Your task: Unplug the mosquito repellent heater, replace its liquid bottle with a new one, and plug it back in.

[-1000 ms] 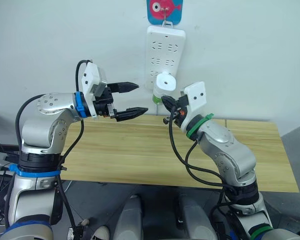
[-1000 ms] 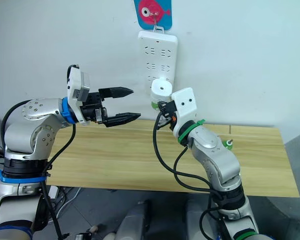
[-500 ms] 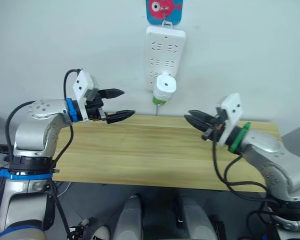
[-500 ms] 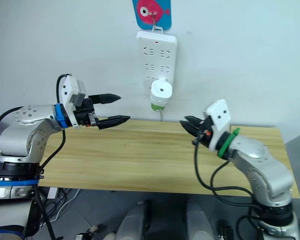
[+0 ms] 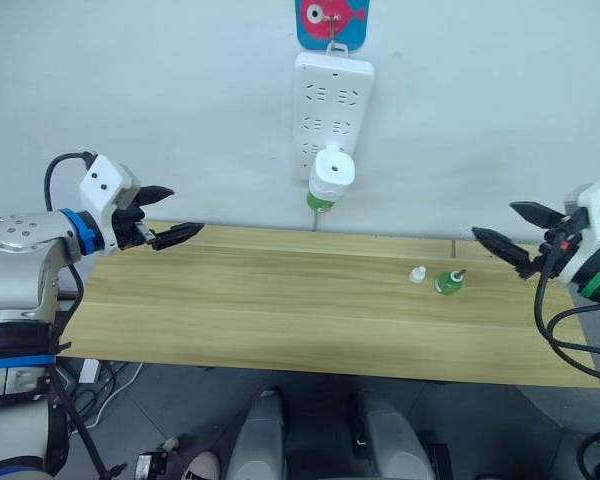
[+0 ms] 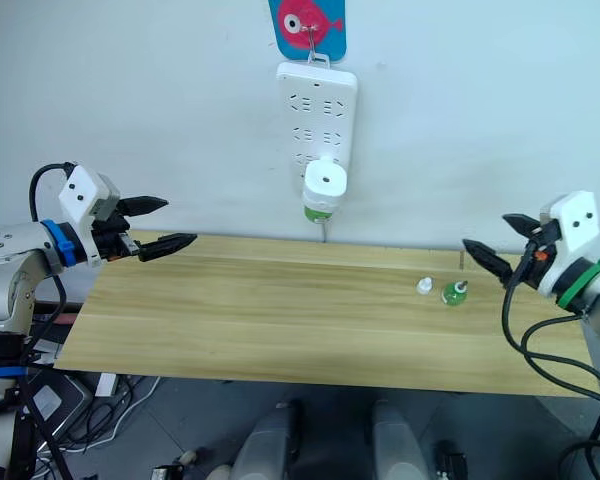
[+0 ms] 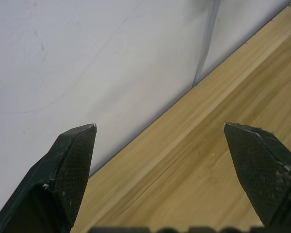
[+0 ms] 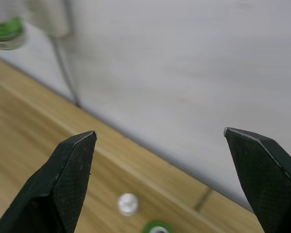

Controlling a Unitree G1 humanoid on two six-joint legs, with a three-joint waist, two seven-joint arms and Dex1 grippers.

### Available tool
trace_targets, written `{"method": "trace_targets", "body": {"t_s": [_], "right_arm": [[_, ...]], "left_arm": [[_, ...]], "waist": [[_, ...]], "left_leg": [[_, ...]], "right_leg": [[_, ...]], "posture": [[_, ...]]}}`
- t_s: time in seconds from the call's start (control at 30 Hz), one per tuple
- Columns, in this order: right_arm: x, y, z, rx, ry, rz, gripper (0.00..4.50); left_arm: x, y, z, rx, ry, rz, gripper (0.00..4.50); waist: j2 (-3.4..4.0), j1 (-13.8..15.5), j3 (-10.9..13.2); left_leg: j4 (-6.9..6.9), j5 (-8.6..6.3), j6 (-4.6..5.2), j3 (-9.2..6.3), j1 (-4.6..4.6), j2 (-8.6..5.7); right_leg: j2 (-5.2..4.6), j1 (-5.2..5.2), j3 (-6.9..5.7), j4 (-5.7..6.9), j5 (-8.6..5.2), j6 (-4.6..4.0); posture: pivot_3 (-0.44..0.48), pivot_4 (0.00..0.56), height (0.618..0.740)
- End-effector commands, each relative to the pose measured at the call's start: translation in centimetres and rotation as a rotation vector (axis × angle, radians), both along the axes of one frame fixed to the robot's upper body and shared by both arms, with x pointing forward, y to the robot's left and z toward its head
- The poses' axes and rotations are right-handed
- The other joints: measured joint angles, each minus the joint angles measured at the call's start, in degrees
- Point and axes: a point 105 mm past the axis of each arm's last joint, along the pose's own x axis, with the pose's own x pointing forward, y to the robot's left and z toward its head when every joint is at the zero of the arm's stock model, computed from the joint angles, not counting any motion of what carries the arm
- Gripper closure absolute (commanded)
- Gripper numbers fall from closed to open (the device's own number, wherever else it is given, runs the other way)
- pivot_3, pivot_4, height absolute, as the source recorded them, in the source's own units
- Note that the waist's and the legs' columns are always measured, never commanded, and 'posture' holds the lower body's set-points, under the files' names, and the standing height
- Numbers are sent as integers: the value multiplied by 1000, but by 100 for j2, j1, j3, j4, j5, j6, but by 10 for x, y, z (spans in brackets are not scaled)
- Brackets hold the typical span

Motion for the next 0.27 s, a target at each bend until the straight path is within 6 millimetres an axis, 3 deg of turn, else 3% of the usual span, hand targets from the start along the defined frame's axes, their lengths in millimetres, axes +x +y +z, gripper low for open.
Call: {"method": "trace_targets", "body": {"t_s": [0.03, 0.27], "right_arm": [[-2, -22, 9, -55, -60, -86, 27], [0, -27, 5, -83, -76, -114, 27]], "left_arm": [[0, 13, 14, 9, -61, 37, 0], [1, 19, 8, 21, -44, 54, 0]], "waist": [[0, -6, 0], [0, -19, 0]], "left_leg": [[0, 0, 0, 1, 1, 0], [3, 0, 0, 5, 1, 1]], "right_leg": [[0, 0, 1, 0, 0, 0], [1, 0, 4, 2, 0, 0]], "posture": [[97, 226, 740], [98, 226, 740]]}}
